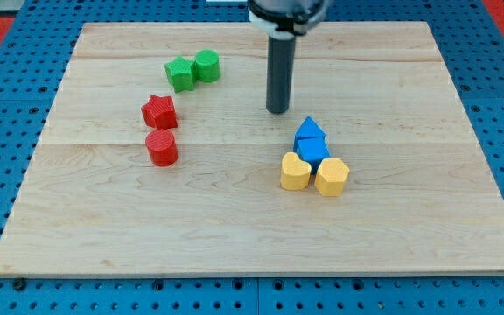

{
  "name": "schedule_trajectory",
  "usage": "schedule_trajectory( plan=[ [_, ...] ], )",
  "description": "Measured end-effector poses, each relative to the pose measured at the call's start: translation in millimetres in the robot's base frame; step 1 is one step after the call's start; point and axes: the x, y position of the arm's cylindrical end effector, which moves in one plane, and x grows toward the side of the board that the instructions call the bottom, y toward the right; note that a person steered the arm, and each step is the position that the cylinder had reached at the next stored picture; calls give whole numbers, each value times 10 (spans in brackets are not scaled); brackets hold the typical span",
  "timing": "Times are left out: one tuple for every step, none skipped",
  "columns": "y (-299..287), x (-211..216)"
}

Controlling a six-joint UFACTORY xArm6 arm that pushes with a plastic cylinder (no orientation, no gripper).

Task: Move the red circle into the red star

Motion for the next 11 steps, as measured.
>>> schedule_trajectory(
  plan=[
    [-123,82],
    [-583,754],
    [-1478,1134],
    [-1873,1460],
    [-2174,1248],
    [-1999,892],
    [-1472,642],
    [-1374,492],
    [-1422,1101],
    [-1120,1080],
    [-936,596]
  ],
)
